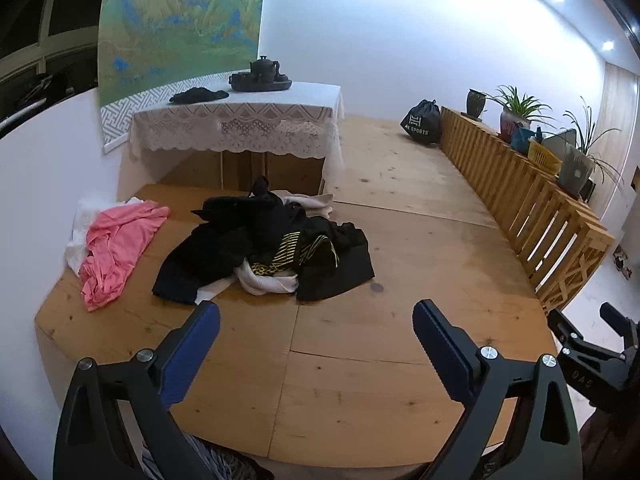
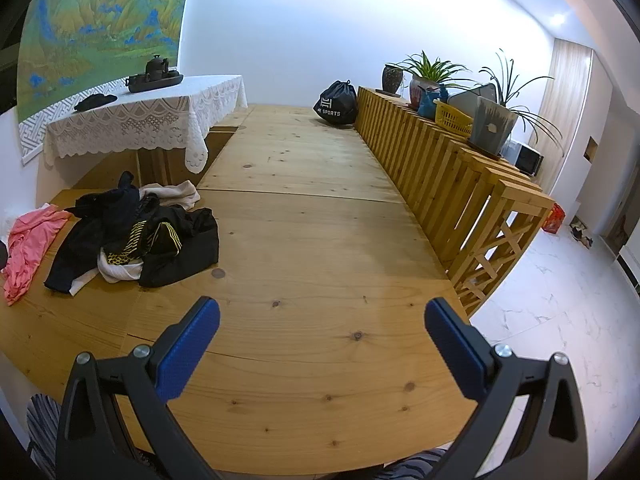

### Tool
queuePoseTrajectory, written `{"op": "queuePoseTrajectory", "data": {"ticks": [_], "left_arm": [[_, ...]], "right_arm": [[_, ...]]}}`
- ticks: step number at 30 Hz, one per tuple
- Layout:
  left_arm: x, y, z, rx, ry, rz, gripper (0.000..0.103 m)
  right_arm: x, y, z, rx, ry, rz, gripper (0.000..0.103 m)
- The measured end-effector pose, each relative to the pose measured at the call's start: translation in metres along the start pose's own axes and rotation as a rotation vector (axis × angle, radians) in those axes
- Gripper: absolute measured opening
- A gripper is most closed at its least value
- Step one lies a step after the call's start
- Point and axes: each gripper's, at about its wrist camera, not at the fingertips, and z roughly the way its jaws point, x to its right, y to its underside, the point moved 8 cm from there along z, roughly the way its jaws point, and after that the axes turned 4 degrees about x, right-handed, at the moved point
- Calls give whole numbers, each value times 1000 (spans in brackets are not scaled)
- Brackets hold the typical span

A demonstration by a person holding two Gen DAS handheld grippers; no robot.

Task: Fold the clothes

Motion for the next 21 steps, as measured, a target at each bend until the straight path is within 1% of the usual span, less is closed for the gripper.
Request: {"op": "queuePoseTrajectory", "data": {"ticks": [7, 8, 9, 12, 21], "left_arm": [[5, 4, -8, 95, -58, 71, 97], [6, 4, -8, 93, -59, 74, 97], [7, 3, -6, 75, -51, 69, 97], [-3, -4, 2, 29, -12, 35, 97], [5, 0, 0, 30, 10, 45, 97]], "right_arm": [[2, -1, 3, 1, -1, 0, 103], [1, 0, 1, 0, -2, 2, 103], [0, 0, 0, 0, -2, 3, 103], [-1, 1, -1, -2, -5, 7, 103], [-1, 3, 0, -13, -12, 17, 103]]}}
